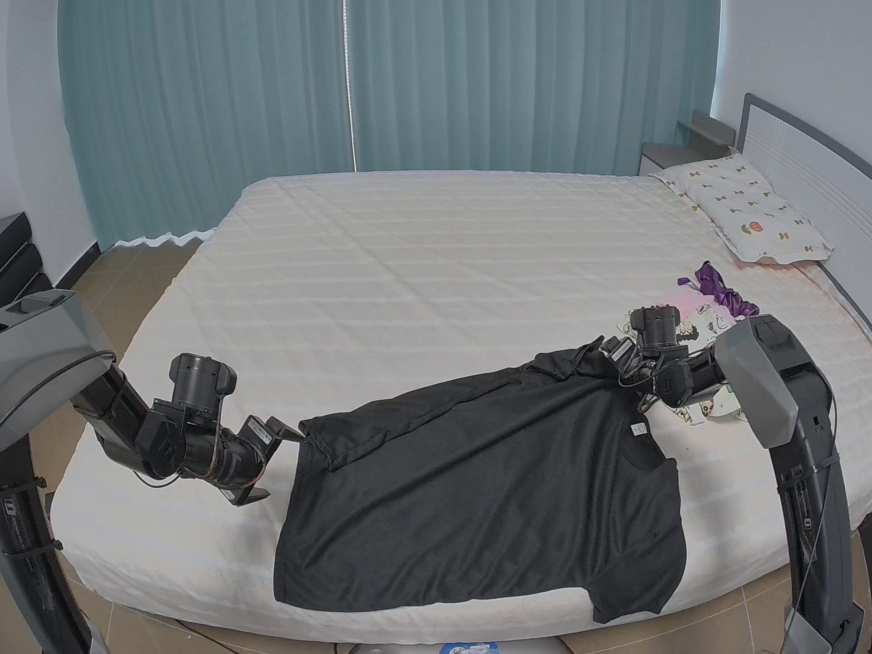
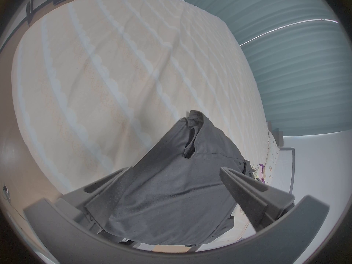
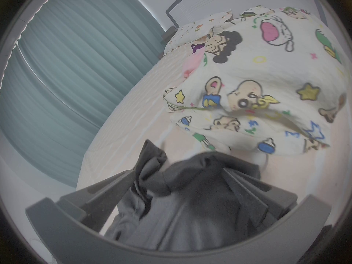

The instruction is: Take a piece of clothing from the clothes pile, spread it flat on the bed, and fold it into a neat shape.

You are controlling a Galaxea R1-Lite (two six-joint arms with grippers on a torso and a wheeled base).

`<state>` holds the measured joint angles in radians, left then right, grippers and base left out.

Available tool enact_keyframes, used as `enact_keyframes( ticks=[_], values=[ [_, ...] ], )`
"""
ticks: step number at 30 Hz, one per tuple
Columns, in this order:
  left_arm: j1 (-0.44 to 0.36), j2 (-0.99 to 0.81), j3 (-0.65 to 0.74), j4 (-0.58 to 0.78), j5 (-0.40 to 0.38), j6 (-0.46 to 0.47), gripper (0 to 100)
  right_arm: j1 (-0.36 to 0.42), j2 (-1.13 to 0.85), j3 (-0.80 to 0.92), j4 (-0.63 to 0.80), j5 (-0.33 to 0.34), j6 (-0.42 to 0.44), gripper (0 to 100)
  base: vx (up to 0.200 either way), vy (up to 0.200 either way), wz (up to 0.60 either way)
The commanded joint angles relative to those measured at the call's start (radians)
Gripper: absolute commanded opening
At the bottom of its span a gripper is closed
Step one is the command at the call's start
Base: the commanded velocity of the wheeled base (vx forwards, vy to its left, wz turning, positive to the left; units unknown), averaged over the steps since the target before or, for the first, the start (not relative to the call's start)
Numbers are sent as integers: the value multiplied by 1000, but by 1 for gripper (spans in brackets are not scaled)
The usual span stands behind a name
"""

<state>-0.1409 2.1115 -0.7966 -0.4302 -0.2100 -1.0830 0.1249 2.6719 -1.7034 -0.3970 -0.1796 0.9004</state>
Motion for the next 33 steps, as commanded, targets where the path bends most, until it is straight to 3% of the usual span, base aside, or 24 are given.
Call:
enact_keyframes(
  ticks=[1,5,6,11,19,24,33],
  values=[
    [-32,-10,-121,-13,50,-32,100,7,-300,415,-203,38,5,100,0,0,0],
    [-66,59,-254,44,100,-37,100,15,-346,564,-289,68,20,100,0,0,0],
    [-89,101,-346,105,123,-37,100,22,-360,611,-327,71,38,100,0,0,0],
    [-146,219,-521,225,149,-37,100,35,-377,693,-395,117,155,100,0,0,0],
    [-164,251,-515,228,179,-23,100,36,-417,765,-398,170,155,100,0,0,0],
    [-177,254,-451,211,244,66,100,25,-420,781,-398,172,156,100,0,0,0],
    [-189,285,-449,189,296,81,100,25,-414,781,-398,170,155,100,0,0,0]
  ],
)
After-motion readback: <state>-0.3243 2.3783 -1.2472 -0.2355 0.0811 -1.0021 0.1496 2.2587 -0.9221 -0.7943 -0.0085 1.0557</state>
